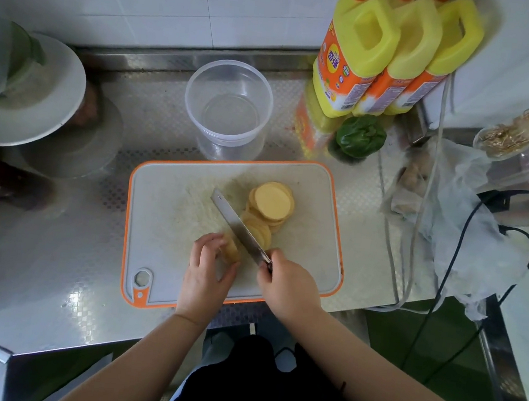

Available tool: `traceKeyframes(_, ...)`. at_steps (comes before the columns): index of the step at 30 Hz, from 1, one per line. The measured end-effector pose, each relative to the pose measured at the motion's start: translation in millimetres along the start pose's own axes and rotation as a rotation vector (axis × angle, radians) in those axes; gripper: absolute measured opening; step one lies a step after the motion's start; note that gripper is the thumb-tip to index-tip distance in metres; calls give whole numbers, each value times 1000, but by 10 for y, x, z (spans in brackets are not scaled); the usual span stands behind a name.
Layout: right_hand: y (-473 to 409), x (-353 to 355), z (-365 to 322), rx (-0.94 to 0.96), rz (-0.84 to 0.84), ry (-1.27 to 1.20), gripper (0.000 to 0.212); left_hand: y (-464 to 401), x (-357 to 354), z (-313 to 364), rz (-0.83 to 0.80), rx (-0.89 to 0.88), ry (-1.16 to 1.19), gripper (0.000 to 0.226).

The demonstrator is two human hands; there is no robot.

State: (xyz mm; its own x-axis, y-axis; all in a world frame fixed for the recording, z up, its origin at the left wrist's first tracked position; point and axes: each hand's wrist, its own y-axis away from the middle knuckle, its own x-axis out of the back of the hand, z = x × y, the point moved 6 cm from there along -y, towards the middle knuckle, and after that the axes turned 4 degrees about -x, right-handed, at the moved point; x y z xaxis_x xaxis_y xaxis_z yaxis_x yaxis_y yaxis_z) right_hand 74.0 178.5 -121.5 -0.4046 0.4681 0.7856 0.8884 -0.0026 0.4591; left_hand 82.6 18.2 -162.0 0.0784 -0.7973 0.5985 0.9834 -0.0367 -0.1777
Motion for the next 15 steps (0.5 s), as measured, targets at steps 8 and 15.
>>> traceKeyframes(8, 22, -64, -27, 5, -37, 5, 27, -44, -78, 21, -5, -241, -72, 37)
traceKeyframes(15, -43, -110, -35, -32, -98, 39, 25, -212, -47, 25, 8, -502, -129, 17)
